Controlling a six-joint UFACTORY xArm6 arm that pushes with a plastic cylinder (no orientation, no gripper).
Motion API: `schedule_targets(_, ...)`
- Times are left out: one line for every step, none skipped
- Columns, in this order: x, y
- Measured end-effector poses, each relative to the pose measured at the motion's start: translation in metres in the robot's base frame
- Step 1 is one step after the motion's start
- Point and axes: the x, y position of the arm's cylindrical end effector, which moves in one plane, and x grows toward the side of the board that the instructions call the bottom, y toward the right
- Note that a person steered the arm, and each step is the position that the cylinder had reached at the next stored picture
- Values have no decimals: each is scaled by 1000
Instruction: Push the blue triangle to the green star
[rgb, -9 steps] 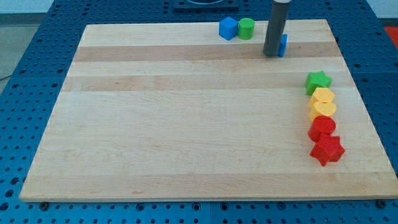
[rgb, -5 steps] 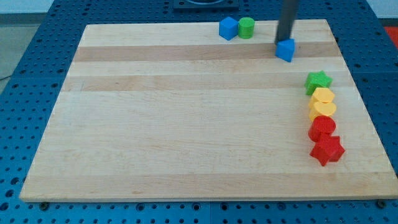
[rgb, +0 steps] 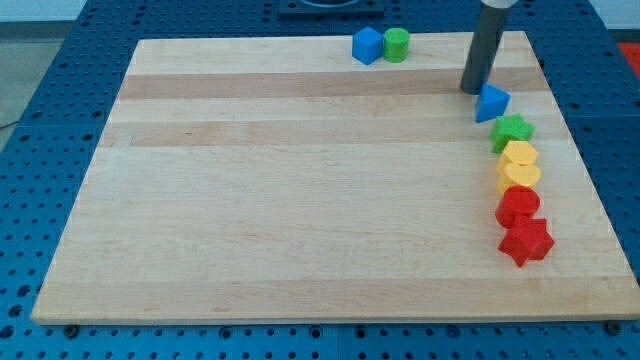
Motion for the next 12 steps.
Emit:
schedule_targets(0,23)
schedule_targets(0,15)
schedule_targets(6,12)
schedule_targets(13,12)
schedule_targets(14,12)
schedule_targets(14,8)
schedule_targets(16,8)
schedule_targets(16,8)
schedule_targets(17,8)
schedule_targets(17,7)
schedule_targets(21,7)
schedule_targets(21,6)
